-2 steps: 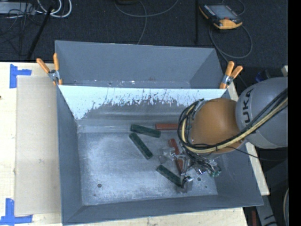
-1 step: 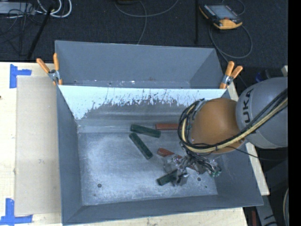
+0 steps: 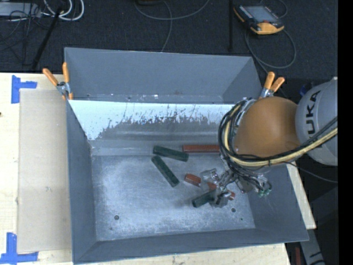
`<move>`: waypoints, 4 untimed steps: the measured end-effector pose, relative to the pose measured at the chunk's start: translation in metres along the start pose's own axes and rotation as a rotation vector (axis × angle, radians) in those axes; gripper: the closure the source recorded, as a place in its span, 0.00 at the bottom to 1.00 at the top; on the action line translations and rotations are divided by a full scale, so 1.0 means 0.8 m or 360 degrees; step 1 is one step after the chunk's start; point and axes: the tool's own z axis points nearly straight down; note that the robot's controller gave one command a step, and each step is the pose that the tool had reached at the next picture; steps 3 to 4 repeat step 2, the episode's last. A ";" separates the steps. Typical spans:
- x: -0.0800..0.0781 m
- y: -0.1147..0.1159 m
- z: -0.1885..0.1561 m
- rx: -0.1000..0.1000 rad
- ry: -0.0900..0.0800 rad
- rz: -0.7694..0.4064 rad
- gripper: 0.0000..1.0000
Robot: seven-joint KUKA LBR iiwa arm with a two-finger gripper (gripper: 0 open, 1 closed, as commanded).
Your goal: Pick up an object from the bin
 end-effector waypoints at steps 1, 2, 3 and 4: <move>-0.001 0.000 -0.004 -0.0004 0.0006 0.0008 1.00; -0.003 0.000 -0.078 0.0001 -0.0001 0.0014 1.00; -0.003 0.000 -0.078 0.0001 -0.0001 0.0014 1.00; -0.003 0.000 -0.078 0.0001 -0.0001 0.0014 1.00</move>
Offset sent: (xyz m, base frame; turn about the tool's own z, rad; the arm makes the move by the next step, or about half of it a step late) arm 0.0001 -0.0003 0.0039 0.0000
